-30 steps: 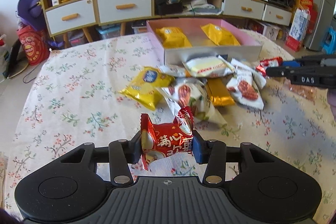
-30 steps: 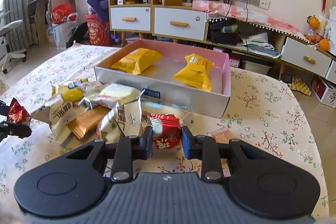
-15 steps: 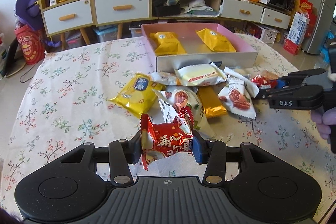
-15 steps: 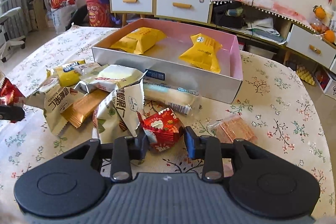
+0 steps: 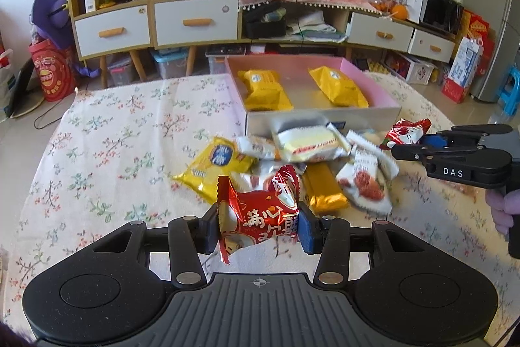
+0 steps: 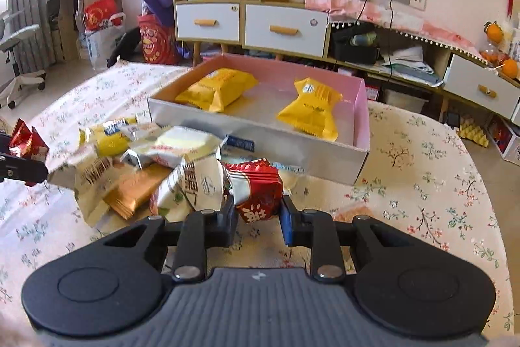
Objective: Organize snacks
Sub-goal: 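Carry both red candies into the pink box and open both tools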
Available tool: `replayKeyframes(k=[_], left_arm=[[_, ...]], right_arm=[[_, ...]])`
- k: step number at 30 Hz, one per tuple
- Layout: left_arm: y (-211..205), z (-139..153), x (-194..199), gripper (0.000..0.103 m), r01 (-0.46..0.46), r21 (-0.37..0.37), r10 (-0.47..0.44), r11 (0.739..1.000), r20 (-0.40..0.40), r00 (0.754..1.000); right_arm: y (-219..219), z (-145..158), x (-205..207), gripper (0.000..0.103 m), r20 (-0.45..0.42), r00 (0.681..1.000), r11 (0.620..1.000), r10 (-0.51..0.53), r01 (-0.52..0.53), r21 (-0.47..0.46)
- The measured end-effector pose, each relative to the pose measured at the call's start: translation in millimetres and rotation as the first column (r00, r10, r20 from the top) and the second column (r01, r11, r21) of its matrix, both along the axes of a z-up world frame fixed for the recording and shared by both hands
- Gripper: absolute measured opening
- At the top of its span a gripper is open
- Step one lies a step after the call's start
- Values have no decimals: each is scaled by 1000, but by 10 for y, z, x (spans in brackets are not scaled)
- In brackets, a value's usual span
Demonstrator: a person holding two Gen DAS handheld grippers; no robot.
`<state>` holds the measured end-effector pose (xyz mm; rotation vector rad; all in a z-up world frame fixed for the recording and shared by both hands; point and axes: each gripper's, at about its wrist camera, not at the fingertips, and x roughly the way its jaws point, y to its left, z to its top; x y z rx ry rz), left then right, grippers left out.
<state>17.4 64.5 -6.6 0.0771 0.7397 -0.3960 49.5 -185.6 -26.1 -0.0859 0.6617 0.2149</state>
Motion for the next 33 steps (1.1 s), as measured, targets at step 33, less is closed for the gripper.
replayKeyframes(k=[33], left_arm=[[-1318, -135, 1536, 45, 1, -14, -1, 1000, -44, 999]], right_arm=[[-436, 118, 811, 25, -34, 981, 971, -189, 192, 145]])
